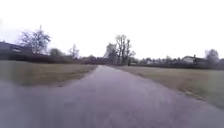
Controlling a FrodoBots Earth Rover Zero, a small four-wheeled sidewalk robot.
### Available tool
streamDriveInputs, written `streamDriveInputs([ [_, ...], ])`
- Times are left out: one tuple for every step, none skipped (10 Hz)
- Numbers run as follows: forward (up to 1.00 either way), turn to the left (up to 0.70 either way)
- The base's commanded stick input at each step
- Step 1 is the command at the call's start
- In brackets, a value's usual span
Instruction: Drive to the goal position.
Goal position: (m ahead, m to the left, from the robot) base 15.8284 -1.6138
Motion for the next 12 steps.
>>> streamDriveInputs([
  [1.0, 0.0],
  [1.0, 0.0],
  [1.0, 0.0],
  [1.0, 0.0],
  [1.0, 0.0],
  [1.0, 0.0],
  [1.0, 0.0],
  [1.0, 0.0],
  [1.0, 0.0],
  [1.0, 0.0],
  [1.0, 0.0],
  [1.0, 0.0],
])
